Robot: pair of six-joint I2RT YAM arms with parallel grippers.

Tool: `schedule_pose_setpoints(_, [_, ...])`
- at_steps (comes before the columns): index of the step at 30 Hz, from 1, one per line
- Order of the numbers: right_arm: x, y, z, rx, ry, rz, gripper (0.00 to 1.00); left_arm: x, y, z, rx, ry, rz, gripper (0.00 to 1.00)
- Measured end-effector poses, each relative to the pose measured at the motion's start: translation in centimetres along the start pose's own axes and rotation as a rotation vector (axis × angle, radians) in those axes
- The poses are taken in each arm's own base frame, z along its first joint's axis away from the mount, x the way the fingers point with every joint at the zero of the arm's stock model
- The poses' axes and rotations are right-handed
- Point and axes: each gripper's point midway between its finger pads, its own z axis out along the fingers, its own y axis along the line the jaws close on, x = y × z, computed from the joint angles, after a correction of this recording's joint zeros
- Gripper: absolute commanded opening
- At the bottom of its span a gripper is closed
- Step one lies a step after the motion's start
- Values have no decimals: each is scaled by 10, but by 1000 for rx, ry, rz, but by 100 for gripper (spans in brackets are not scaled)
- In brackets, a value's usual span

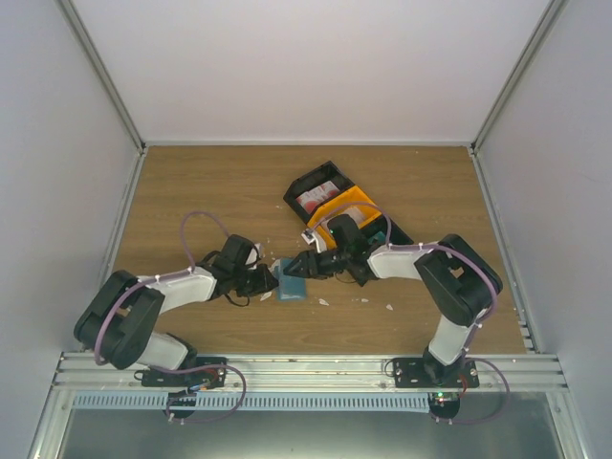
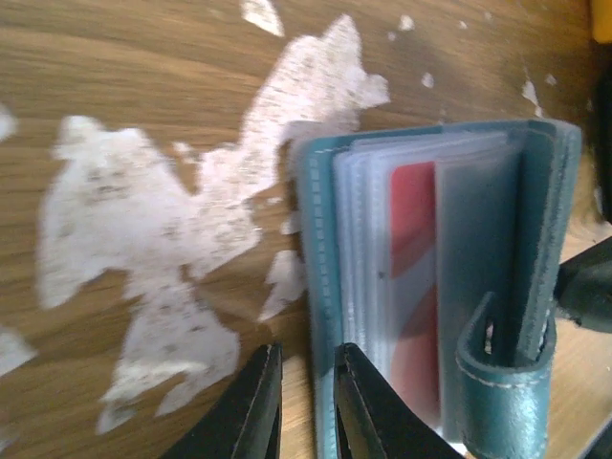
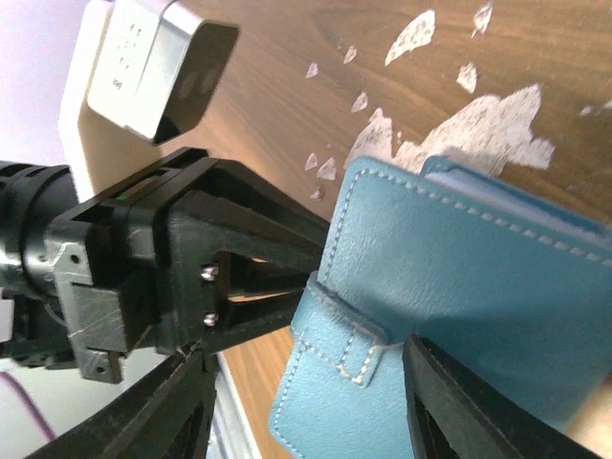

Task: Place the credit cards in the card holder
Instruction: Close the card holder at the center of the board.

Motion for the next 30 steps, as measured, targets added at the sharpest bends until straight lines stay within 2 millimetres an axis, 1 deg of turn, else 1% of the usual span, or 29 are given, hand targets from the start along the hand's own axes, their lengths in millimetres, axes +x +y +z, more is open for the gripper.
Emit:
schedule_pose_setpoints(5, [-8, -8, 6, 54, 5, 1, 40, -3, 12, -13, -76, -58, -18, 21])
schedule_pose_setpoints(8, [-8, -18, 11, 86, 20, 17, 37, -8, 11, -23, -90, -97, -14, 25])
schedule_pose_setpoints(10, [-6, -25, 15, 107, 33, 28, 37, -12, 7, -28, -85, -122, -6, 33])
schedule_pose_setpoints(15, [-6, -27, 17, 152, 38, 14, 36, -20, -4, -33, -47, -133, 6, 53])
schedule_pose_setpoints(17, [-5, -28, 16, 176, 34, 3, 34, -29, -12, -32, -21, -126, 3, 55])
schedule_pose_setpoints(20, [-5, -28, 11, 210, 28, -15, 33, -45, -27, -25, 18, -115, 20, 54])
schedule_pose_setpoints(23, [-3, -29, 9, 236, 32, -32, 32, -56, -37, -15, 52, -97, 44, 47])
schedule_pose_setpoints(27, [3, -25, 10, 263, 41, -66, 32, -51, -36, -4, 66, -53, 52, 37])
schedule_pose_setpoints(30, [9, -17, 11, 276, 52, -102, 33, -45, -34, -1, 78, -35, 52, 33])
